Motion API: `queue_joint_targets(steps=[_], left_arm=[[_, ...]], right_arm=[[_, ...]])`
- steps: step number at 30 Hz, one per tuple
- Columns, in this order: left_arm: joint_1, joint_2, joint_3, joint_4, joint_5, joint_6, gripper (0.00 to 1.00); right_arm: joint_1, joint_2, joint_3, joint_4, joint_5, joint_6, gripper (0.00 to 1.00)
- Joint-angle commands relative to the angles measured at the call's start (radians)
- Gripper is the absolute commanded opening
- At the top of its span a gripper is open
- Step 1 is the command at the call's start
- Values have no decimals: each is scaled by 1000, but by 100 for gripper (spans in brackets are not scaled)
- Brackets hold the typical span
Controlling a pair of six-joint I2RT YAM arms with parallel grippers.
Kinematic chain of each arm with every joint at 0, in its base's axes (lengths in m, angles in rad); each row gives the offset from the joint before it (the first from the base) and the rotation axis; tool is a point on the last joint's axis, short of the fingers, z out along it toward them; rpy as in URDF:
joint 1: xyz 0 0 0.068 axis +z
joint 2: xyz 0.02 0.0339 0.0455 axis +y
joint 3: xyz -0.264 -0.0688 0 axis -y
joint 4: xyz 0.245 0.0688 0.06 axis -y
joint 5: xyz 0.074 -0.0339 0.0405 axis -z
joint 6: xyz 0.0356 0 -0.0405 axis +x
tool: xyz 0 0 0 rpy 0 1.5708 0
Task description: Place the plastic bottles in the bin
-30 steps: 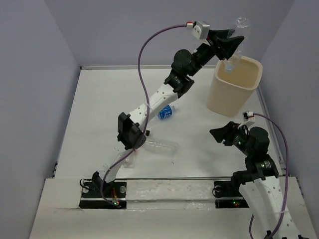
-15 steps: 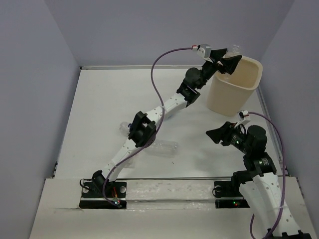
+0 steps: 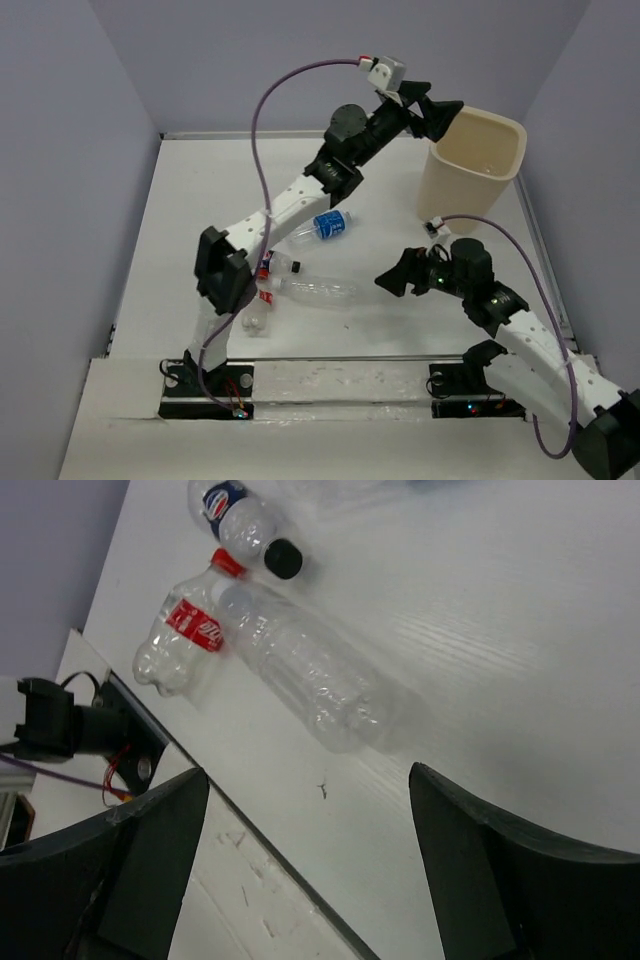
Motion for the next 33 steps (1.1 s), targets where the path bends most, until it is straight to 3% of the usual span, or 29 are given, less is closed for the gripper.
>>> queue_joint_targets(steps=[1, 7, 11, 14, 22, 25, 33], left_arm=[[30, -334, -232, -81, -57, 76, 99], [41, -765, -704, -300, -288, 66, 99], [36, -994, -911, -388, -499, 89, 99], [38, -1117, -981, -527, -619, 82, 99], [38, -1410, -1226, -636, -676, 126, 99], [39, -1485, -1321, -597, -673, 119, 99], [56, -1521, -1348, -575, -526, 188, 99]], right_arm=[[171, 153, 113, 157, 205, -35, 87], [245, 396, 224, 254, 505, 90, 93], [257, 503, 276, 303, 649, 222, 100], [257, 600, 305, 363, 693, 341, 100], [257, 890, 494, 375, 720, 509, 100], [257, 934, 492, 374, 835, 615, 100], [247, 1117, 620, 334, 726, 649, 100]])
